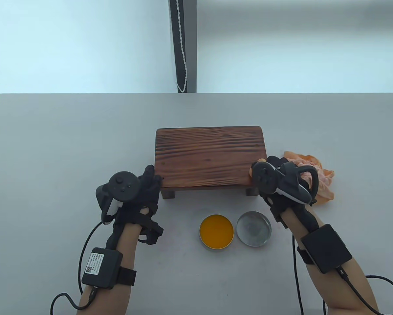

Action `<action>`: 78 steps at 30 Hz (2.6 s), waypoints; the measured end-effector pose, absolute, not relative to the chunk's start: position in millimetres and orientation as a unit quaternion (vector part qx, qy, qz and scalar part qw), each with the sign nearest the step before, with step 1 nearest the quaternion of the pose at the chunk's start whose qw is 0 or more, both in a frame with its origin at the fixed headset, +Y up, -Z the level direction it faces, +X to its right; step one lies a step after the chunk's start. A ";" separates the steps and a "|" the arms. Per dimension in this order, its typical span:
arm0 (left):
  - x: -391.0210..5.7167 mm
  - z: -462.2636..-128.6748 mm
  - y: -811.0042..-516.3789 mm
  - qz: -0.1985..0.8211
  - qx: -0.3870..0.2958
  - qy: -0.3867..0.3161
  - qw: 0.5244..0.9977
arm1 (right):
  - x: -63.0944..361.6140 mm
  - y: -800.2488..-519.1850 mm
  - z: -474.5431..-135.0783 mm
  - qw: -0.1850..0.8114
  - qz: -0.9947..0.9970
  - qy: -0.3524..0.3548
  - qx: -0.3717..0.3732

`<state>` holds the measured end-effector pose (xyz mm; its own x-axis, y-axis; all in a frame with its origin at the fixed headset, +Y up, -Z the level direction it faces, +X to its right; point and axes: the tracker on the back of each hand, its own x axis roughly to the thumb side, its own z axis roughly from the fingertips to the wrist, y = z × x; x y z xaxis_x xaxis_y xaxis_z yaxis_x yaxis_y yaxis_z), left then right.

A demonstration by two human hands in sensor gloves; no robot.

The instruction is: Dip and apply wood wax on stool

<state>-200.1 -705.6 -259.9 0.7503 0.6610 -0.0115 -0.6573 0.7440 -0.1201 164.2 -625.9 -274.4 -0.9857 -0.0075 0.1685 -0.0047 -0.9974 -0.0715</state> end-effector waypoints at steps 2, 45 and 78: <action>-200.1 -259.9 -705.6 0.354 -0.059 -0.016 0.933 | 174.0 -626.3 -277.6 -0.003 -0.997 0.037 -0.068; -221.6 -183.1 -687.2 0.260 -0.003 -0.166 0.951 | 403.5 -712.9 -193.8 -0.099 -0.972 -0.113 0.183; -220.0 -192.4 -707.2 0.177 -0.088 -0.195 0.961 | 279.6 -630.1 -179.3 0.010 -0.998 0.058 -0.024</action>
